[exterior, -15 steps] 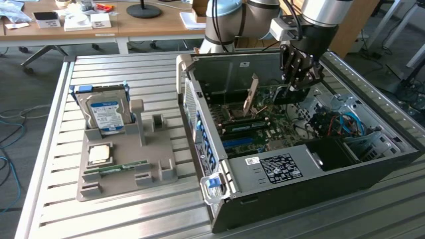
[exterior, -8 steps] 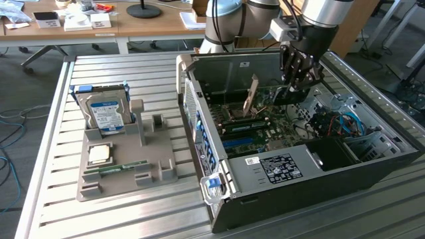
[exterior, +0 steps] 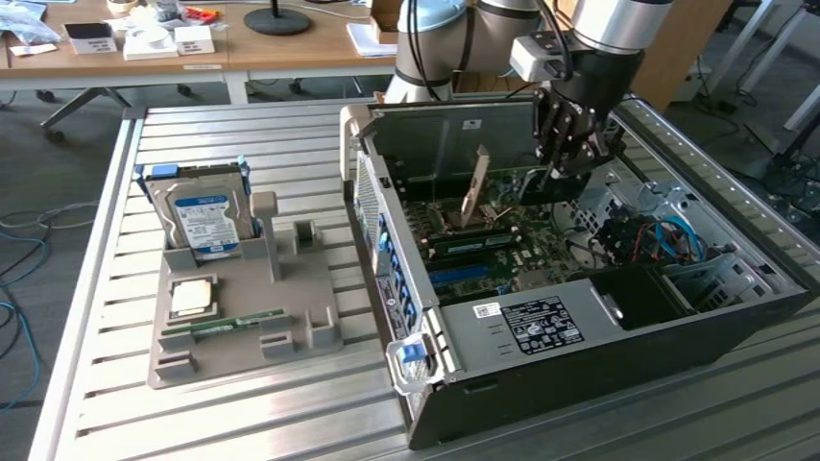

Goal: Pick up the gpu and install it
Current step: 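Insert the gpu into the slot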

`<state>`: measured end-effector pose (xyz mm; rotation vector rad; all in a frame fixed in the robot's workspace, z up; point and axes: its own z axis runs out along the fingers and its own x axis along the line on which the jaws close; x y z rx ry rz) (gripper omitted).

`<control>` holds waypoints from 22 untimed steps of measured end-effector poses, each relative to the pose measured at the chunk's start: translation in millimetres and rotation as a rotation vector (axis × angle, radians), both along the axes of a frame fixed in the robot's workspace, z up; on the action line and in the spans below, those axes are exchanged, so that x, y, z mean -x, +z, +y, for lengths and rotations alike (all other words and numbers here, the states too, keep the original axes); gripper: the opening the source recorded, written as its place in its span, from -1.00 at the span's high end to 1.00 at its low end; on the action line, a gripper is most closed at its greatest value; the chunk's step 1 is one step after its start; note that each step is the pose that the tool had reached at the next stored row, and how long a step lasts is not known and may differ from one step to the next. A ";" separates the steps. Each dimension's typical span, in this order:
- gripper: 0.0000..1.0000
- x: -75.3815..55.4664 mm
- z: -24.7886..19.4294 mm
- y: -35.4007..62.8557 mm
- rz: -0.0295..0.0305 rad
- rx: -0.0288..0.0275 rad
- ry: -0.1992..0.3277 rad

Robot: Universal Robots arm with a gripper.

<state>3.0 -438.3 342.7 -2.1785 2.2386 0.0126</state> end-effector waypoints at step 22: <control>0.46 19.7 -0.4 -2.9 0.0000 0.0000 0.000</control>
